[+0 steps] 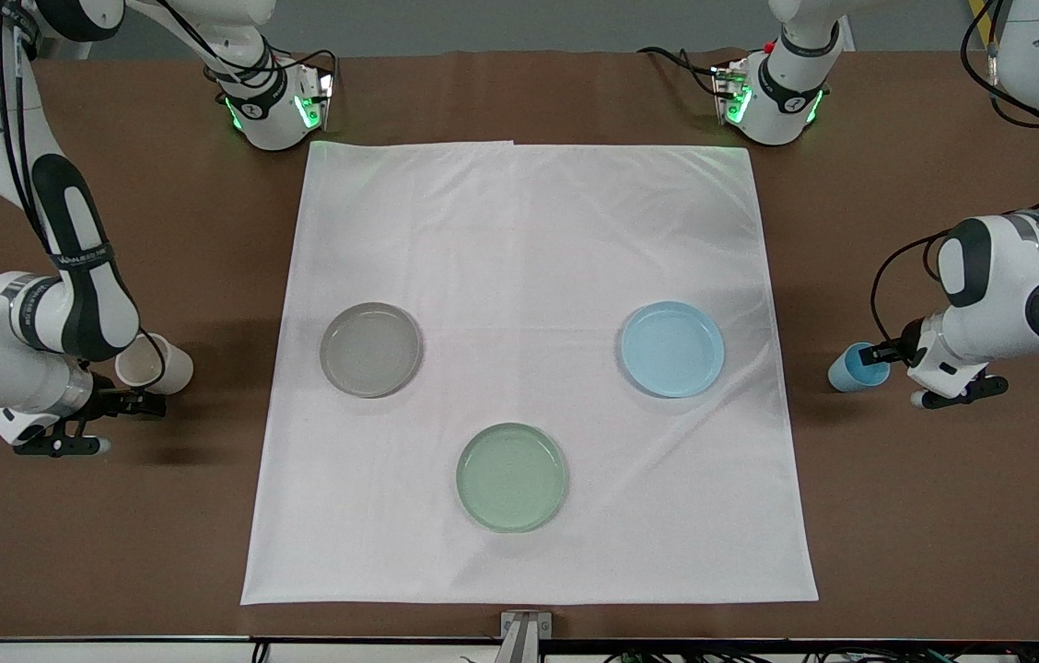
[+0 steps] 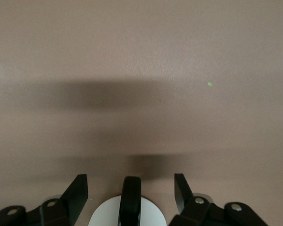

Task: Place blue cup in blue plate and white mug in gray plate
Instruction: 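Grasp the blue cup with the left gripper while the right gripper grasps the mug, then carry the blue cup onto the blue plate with the left gripper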

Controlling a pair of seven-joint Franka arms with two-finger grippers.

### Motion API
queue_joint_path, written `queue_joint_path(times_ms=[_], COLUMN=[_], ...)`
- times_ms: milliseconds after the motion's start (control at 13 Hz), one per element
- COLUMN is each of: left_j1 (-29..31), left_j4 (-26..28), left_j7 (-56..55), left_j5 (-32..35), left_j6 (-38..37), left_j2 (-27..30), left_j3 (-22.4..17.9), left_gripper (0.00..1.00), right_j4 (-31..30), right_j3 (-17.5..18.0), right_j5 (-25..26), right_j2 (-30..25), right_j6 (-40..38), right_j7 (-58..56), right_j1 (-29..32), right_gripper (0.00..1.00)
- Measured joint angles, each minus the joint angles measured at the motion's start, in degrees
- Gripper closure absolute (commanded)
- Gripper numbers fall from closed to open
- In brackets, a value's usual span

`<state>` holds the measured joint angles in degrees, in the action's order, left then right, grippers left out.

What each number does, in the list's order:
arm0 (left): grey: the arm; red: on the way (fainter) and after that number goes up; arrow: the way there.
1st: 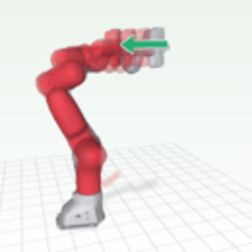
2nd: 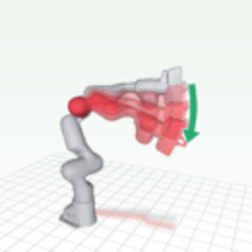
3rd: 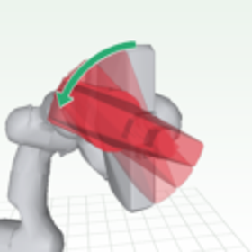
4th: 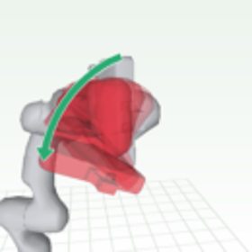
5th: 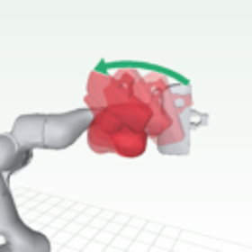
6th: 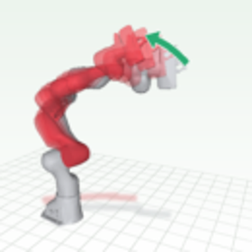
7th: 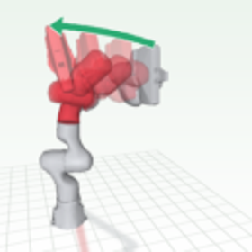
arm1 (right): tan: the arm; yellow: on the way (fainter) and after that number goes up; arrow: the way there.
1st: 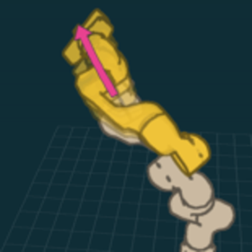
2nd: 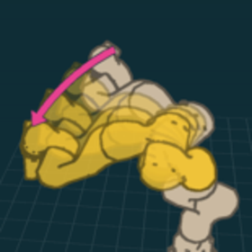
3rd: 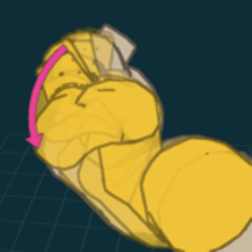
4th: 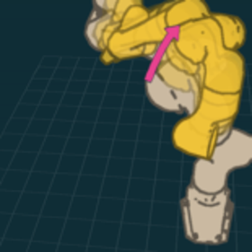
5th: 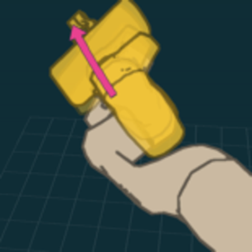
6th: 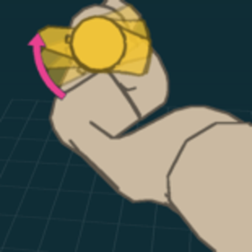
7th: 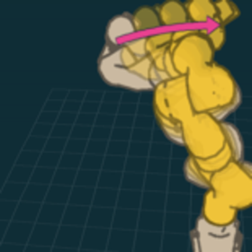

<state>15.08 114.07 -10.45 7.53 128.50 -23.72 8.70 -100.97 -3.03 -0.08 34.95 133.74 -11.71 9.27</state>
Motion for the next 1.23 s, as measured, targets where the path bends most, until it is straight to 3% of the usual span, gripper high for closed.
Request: queue_joint_path(times_ms=[154,538,923,1231], left_j1=[0.19,-0.04,-0.37,-1.82], left_j4=[-0.14,-1.31,-2.71,-3.11], left_j7=[0.0,-0.37,-14.75,-28.76], left_j5=[0.01,-0.1,-0.1,-0.1], left_j6=[0.34,-1.26,-9.58,-9.68], left_j2=[-0.62,1.08,5.99,3.99], left_j3=[0.01,2.74,13.67,21.3], left_gripper=[0.99,1.0,1.0,1.0], right_j4=[-0.52,-0.68,-0.67,-0.67], right_j3=[-0.02,-0.07,-0.07,-0.07], right_j5=[0.0,0.0,0.0,0.0], right_j2=[-0.13,-0.36,-0.91,-0.98], right_j6=[-0.56,-1.58,-1.59,-1.6], right_j7=[0.0,-0.03,-0.04,-0.05], right_j1=[0.04,0.46,0.47,0.47], right_gripper=[0.35,0.52,0.6,0.72])
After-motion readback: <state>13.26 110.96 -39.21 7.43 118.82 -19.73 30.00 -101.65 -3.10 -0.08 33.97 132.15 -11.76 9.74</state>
